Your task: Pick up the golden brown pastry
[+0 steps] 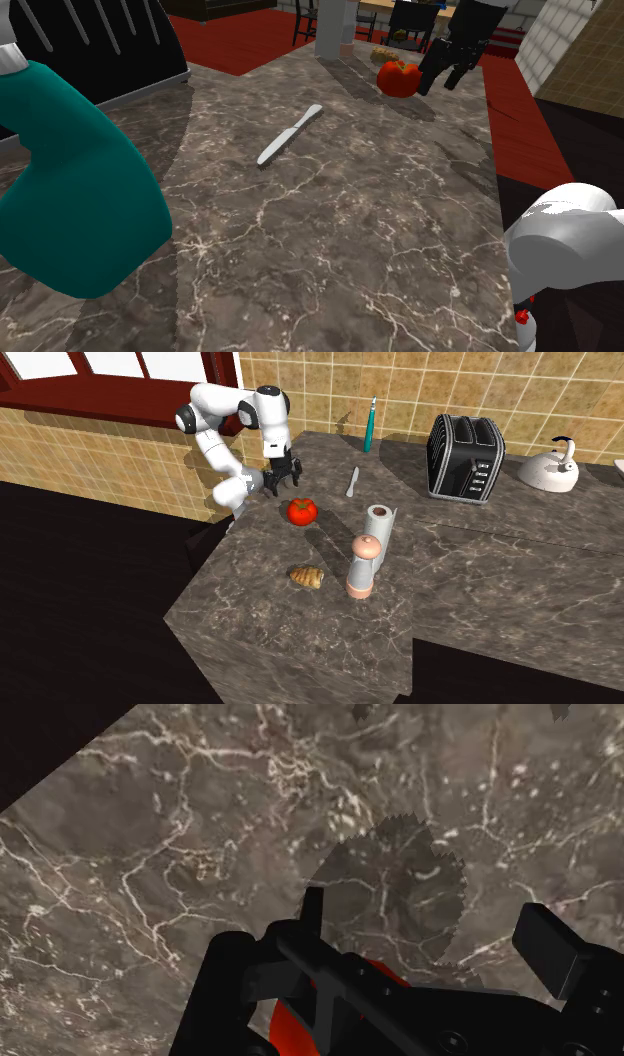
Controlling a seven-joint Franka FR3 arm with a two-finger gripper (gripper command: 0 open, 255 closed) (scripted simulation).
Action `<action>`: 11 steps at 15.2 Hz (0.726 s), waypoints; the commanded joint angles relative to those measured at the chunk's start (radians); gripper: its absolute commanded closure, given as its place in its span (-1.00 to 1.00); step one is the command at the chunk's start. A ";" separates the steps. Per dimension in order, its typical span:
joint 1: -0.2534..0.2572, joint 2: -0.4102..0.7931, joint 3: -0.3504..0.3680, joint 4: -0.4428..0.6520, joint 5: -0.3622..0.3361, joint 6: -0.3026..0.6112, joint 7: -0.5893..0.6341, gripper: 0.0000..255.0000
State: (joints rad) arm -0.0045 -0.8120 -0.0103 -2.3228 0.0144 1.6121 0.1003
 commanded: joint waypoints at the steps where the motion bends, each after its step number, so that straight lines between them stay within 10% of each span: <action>1: 0.000 0.000 0.000 0.000 0.000 0.000 0.000 -1.00; 11: 0.012 0.255 -0.179 0.133 -0.087 0.187 -0.304 -1.00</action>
State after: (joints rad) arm 0.0050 -0.5972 -0.1676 -2.2209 -0.0680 1.7819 -0.1665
